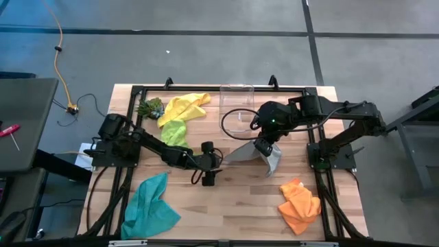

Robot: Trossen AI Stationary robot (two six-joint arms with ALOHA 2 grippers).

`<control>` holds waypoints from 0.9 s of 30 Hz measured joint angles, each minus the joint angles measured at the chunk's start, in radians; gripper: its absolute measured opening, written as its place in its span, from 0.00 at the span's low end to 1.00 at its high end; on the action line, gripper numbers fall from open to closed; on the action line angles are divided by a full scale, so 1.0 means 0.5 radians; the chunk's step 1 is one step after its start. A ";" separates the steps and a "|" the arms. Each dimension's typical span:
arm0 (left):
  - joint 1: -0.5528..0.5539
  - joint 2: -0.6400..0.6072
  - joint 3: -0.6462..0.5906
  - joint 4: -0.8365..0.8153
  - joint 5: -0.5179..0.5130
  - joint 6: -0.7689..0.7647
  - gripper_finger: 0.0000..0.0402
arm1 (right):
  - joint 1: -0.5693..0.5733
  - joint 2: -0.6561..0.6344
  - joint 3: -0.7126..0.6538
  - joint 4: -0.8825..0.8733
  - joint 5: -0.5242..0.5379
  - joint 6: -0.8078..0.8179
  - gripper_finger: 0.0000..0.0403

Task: Fold microfiber towels
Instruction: Fold the gray microfiber cloth

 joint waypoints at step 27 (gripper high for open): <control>0.015 -0.668 0.000 -0.645 0.165 0.061 0.01 | 0.000 -0.008 0.000 -0.002 0.016 -0.117 0.00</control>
